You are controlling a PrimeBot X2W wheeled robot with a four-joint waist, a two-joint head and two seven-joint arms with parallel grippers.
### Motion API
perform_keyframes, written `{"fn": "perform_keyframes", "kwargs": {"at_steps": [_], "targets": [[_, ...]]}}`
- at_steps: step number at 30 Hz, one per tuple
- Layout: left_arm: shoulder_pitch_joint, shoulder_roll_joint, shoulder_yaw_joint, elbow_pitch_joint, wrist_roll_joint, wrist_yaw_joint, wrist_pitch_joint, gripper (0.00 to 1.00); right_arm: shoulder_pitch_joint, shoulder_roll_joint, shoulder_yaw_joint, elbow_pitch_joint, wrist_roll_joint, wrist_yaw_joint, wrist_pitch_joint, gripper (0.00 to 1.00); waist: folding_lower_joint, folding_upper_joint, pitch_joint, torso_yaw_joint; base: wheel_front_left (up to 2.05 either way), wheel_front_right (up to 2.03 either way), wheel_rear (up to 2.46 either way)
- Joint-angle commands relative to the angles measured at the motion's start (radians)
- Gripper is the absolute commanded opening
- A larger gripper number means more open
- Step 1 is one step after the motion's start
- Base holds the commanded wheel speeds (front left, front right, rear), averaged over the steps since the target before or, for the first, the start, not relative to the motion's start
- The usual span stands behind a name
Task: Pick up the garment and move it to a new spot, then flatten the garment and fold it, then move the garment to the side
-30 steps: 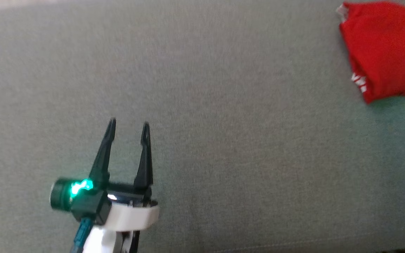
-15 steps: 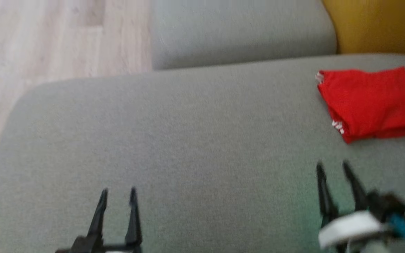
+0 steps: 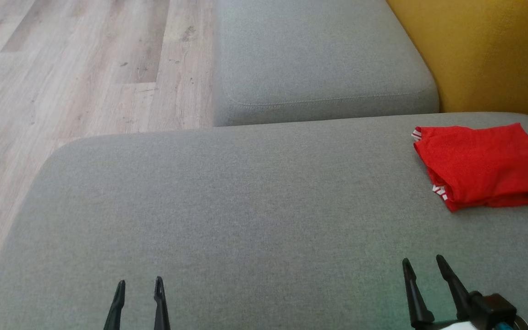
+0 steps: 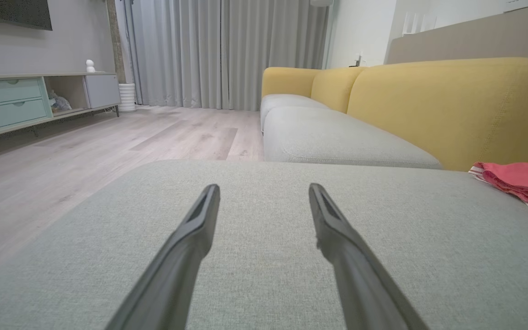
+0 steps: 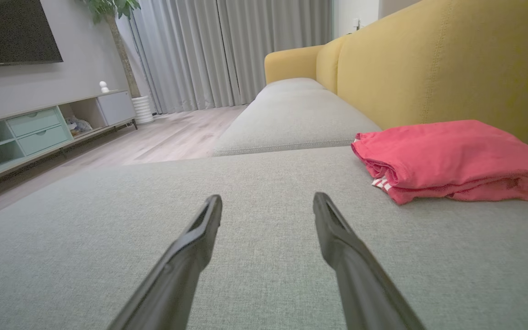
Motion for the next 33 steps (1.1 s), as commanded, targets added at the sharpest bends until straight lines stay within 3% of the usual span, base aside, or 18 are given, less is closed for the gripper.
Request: {"fn": "perform_keyframes", "kwargs": {"at_steps": [1,2,3,5,33], "targets": [[-0.038,-0.006,0.038,-0.034,0.013,-0.003,-0.005,1.0,-0.034,-0.003,0.023,-0.035,-0.009,0.007,-0.011,1.0,0.0002,-0.0001,-0.001,-0.001,0.0,0.0,0.0],[-0.038,-0.006,0.039,-0.036,0.016,-0.003,-0.005,1.0,-0.034,-0.002,0.023,-0.036,-0.011,0.007,-0.011,1.0,0.0002,-0.0001,-0.002,-0.002,0.0,0.0,0.0],[0.0,0.0,0.004,0.0,0.012,-0.004,0.0,0.0,0.0,0.001,0.0,-0.002,-0.005,0.0,0.0,0.0,0.0002,-0.0001,-0.002,-0.003,0.0,0.0,0.0],[0.009,0.0,0.002,0.046,0.01,-0.005,0.0,0.0,0.01,0.001,0.003,0.044,-0.003,0.0,0.002,0.0,0.0002,-0.0001,-0.003,-0.003,0.0,0.0,0.0],[-0.075,0.008,0.053,0.061,-0.322,-0.059,0.073,0.0,-0.06,0.0,-0.038,0.031,0.33,0.001,0.08,0.0,0.0002,-0.0001,0.036,-0.003,0.0,0.0,0.0]]}}
